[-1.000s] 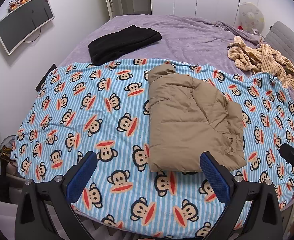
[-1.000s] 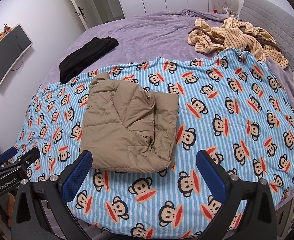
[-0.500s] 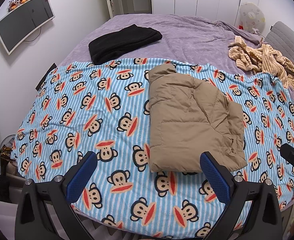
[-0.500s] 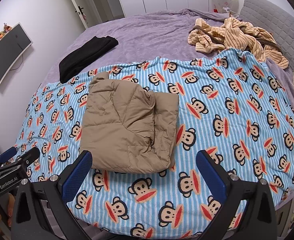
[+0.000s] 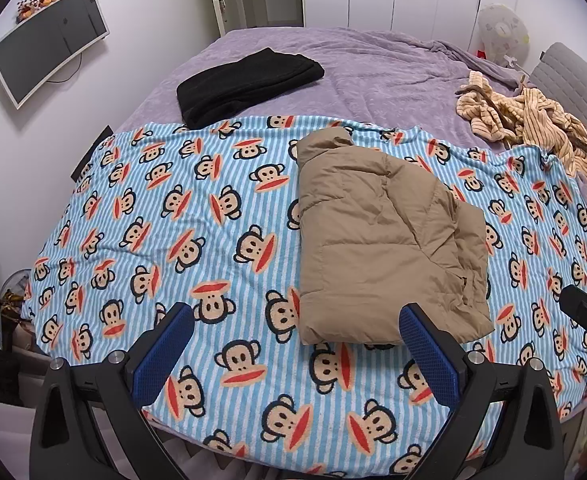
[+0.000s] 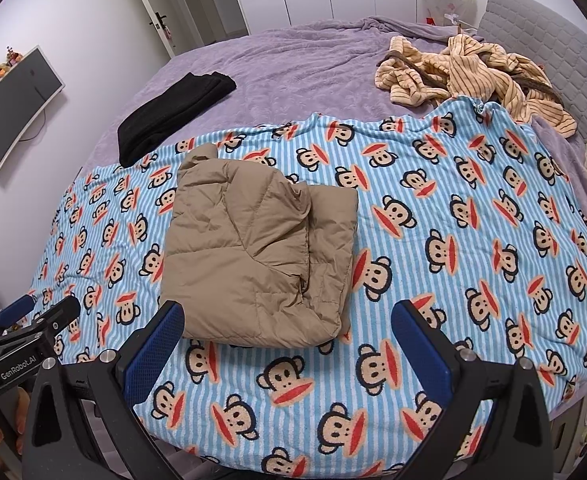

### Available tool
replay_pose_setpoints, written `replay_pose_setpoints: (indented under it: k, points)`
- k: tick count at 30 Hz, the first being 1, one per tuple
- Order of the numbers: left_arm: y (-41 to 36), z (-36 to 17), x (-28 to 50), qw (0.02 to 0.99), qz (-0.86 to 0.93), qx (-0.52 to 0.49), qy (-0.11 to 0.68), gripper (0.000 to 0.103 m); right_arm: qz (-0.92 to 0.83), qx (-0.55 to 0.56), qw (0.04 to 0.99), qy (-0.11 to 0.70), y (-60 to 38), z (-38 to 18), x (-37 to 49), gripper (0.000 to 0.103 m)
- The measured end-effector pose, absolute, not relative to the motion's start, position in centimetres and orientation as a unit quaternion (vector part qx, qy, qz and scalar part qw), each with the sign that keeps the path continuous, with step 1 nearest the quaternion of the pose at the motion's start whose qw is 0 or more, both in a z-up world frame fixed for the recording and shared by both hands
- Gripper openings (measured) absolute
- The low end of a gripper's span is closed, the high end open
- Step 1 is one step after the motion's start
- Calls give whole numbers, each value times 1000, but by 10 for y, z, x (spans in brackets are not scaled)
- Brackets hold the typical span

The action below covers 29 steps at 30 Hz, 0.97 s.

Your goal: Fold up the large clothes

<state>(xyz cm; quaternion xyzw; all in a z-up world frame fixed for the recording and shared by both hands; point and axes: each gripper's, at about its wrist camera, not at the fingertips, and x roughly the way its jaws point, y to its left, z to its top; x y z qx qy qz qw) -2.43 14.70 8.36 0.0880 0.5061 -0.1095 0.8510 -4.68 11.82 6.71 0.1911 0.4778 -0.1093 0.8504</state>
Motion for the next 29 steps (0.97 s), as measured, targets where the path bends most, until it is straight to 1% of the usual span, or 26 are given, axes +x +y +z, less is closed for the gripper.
replay_pose_setpoints:
  k: [29]
  points:
    - [149,83,-26,854,-106,89,501,103,-109,191,850,479,119,67,-47,103]
